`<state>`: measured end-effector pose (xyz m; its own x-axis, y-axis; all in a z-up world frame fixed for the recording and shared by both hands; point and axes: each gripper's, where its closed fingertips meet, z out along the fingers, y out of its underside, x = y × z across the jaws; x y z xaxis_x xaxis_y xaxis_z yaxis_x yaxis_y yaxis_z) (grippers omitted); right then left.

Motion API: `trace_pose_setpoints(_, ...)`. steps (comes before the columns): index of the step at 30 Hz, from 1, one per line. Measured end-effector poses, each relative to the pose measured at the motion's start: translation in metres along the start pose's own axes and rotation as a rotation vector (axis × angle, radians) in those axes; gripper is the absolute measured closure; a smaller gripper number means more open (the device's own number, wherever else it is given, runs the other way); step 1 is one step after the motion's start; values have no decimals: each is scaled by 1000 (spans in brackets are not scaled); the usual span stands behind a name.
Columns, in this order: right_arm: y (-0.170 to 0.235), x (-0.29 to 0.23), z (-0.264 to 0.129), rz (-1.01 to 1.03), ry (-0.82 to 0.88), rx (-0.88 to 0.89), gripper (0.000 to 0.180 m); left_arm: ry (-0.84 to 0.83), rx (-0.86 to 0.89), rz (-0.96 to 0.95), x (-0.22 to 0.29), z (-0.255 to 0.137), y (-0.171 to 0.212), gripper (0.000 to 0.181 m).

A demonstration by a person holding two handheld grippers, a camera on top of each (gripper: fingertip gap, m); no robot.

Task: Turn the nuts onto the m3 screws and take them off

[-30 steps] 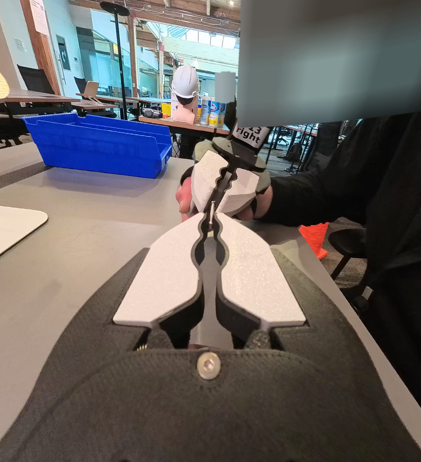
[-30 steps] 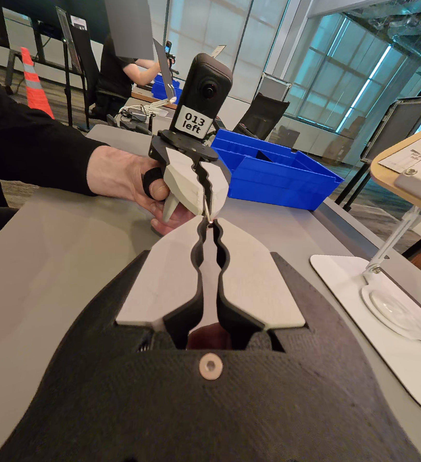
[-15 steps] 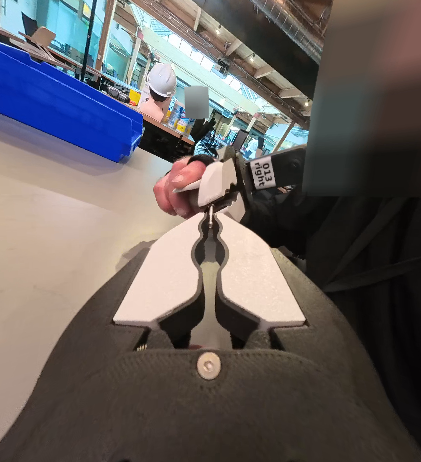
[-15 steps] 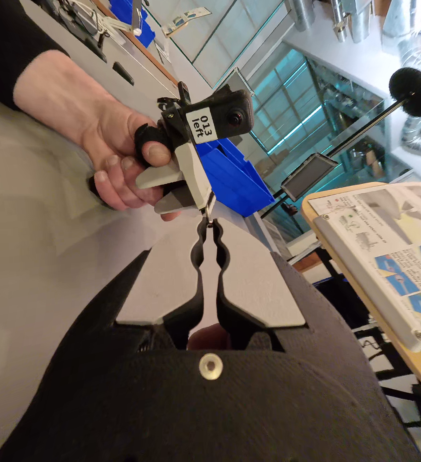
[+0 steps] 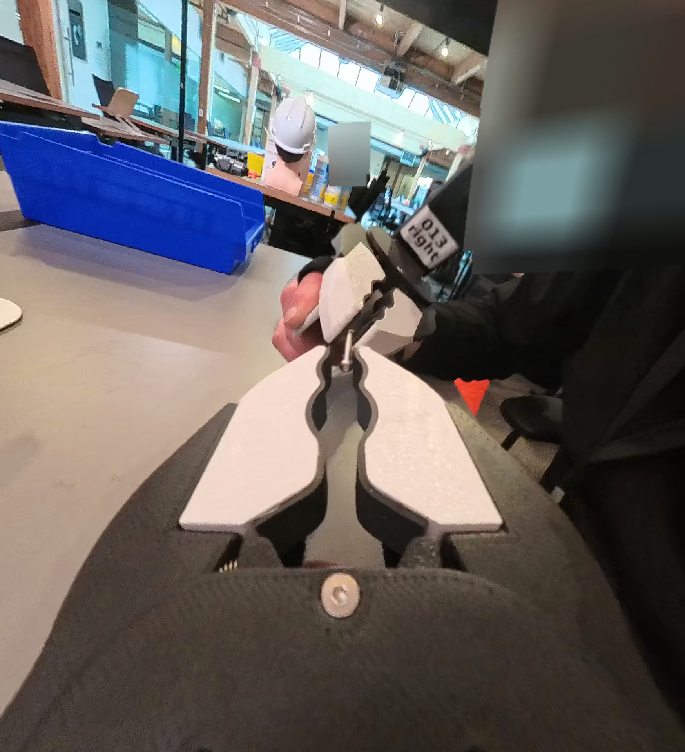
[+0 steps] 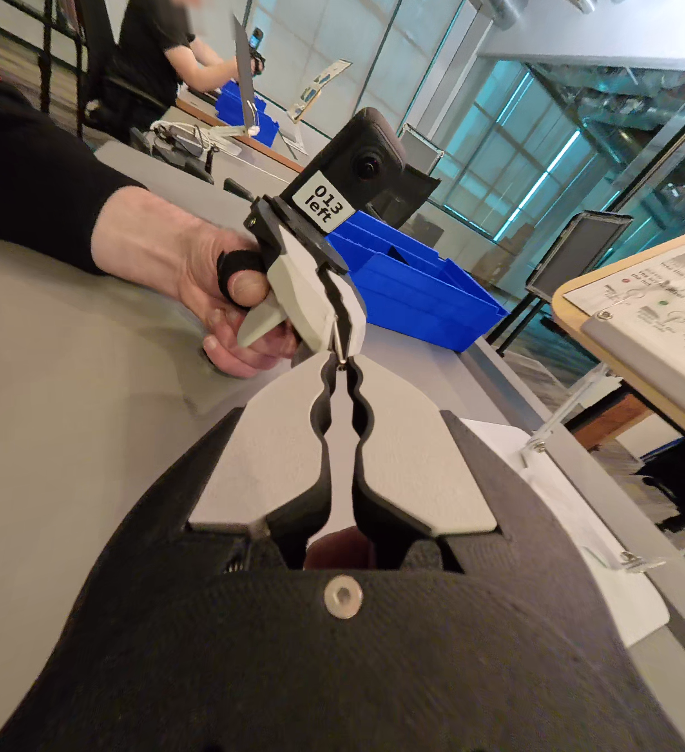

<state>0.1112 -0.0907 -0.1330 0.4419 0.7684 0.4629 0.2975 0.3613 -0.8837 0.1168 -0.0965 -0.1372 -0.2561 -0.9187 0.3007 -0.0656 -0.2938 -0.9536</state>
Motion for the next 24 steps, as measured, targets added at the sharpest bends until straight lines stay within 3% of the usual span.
trace_pose_setpoints(19,2,-2,0,213,-94,11,175,-77,-16,185,1,1,-1,178)
trace_pose_setpoints(24,3,-1,0,119,-53,-3,175,-54,-19,121,1,1,-1,178)
